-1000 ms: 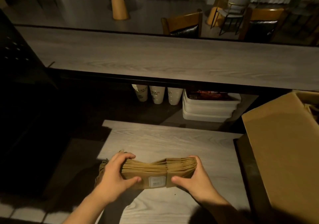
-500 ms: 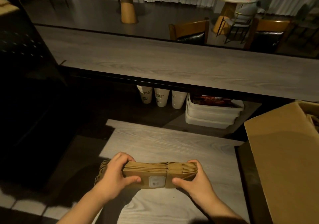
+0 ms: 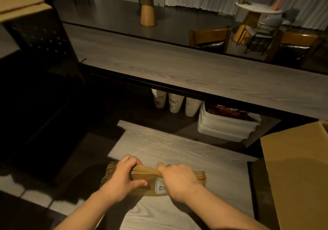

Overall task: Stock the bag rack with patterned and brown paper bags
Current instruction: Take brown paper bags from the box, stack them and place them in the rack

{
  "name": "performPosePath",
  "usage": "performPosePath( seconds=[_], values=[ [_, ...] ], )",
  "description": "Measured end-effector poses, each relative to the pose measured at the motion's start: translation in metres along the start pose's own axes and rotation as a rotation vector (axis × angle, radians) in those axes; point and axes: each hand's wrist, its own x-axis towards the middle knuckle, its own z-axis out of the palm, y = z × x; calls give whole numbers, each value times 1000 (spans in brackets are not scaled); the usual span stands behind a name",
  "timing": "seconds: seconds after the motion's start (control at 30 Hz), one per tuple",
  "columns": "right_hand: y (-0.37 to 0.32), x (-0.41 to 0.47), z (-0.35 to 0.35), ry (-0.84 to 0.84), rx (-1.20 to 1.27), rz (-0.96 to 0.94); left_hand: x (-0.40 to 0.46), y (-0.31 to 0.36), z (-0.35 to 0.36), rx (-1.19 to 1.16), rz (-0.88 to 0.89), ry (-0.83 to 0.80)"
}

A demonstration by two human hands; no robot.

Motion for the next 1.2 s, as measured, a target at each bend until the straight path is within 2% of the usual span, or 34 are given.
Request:
performPosePath(
  seconds=[0.13, 0.2, 0.3, 0.37, 0.43, 0.47, 0.53, 0.6, 0.67, 0.73, 0.83, 0.9, 0.97, 1.07, 1.13, 1.2],
  values=[
    [2, -1, 2, 29, -51, -58, -12, 5, -4, -51, -32, 8],
    [-2, 0, 4, 42, -32, -46, -22, 10, 1, -32, -122, 136],
    [-1, 3, 9, 58, 25, 18, -31, 9, 17, 137, -536, 290],
    [3, 5, 7, 91, 163, 102, -34, 34, 16, -10, -776, 367],
    [5, 4, -3, 121, 369, 171, -40, 79, 3, -197, -873, 432],
    [5, 2, -11, 127, 487, 181, -40, 92, -2, -340, -870, 450],
    [3, -2, -30, 102, 744, 161, -40, 113, -11, -786, -771, 448],
    [-1, -8, -49, 11, 1035, 113, -36, 119, -21, -1177, -672, 359],
    [-5, -14, -62, -62, 1299, 82, -30, 130, -38, -1369, -617, 363],
    [-6, -17, -72, -30, 1389, 98, -27, 147, -55, -1410, -535, 329],
    [-5, -21, -91, 80, 1315, 118, -22, 167, -72, -1352, -462, 315],
    [-2, -32, -110, 142, 1283, 108, -19, 182, -82, -1350, -420, 332],
    [2, -52, -125, 240, 1356, 46, -15, 196, -92, -1392, -363, 376],
    [10, -78, -130, 465, 1717, -18, -3, 214, -105, -1535, -274, 472],
    [4, -87, -132, 624, 2048, 44, 5, 234, -106, -1598, -243, 535],
    [-7, -88, -136, 705, 2189, 153, 13, 253, -102, -1614, -216, 556]
  ],
)
